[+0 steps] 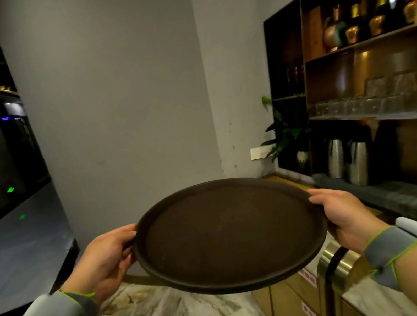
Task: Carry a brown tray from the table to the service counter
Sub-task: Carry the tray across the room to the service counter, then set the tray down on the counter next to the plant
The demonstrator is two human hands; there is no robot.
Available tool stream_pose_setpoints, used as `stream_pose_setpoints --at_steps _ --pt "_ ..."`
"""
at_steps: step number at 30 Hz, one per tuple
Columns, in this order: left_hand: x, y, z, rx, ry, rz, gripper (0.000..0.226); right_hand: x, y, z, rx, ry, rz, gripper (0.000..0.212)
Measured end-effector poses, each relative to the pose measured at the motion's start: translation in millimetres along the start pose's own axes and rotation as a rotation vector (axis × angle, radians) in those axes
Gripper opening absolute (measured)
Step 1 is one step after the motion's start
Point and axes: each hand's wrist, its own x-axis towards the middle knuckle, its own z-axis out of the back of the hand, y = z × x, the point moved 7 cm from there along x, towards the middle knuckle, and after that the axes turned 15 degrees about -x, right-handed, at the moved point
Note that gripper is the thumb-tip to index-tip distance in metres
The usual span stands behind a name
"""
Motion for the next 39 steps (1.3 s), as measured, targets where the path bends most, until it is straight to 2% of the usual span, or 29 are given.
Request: stream_pose_setpoints --at_steps 4,11,20,25,27,29,31,34,39 --pt "33.1 33.0 -64.2 0.033 0.044 0.042 0.029 41.7 -10.7 55.4 0.026 -0.107 -0.016 0.029" --pt "71.0 111.9 -185.4 0.08 0.23 0.144 0.028 72.0 -30.7 167.9 0.035 -0.294 -0.069 0.036" --pt "95.6 231.2 -382.4 0.103 0.658 0.326 0.029 58.0 -50.8 313.1 0.006 -0.692 -0.129 0.04" --pt "105.5 277.3 -468.9 0.144 0.856 0.406 0.028 40.4 -61.9 349.7 0.012 -0.934 -0.165 0.04" --pt "106.1 289.3 -488.3 0.143 0.868 0.412 0.028 30.3 -68.6 356.2 0.024 -0.974 -0.188 0.04" --pt "107.7 304.9 -517.1 0.159 0.973 0.445 0.028 21.4 -73.7 362.4 0.042 -1.062 -0.205 0.04" --pt "107.1 321.1 -543.2 0.174 1.01 0.469 0.029 8.5 -80.3 368.0 0.083 -1.131 -0.214 0.039" --pt "90.4 343.5 -571.7 0.174 1.106 0.561 0.029 -15.0 -85.3 379.3 0.109 -1.23 -0.232 0.036" --pt "63.9 373.3 -603.9 0.17 1.194 0.614 0.025 -44.7 -87.9 397.0 0.082 -1.326 -0.258 0.038"
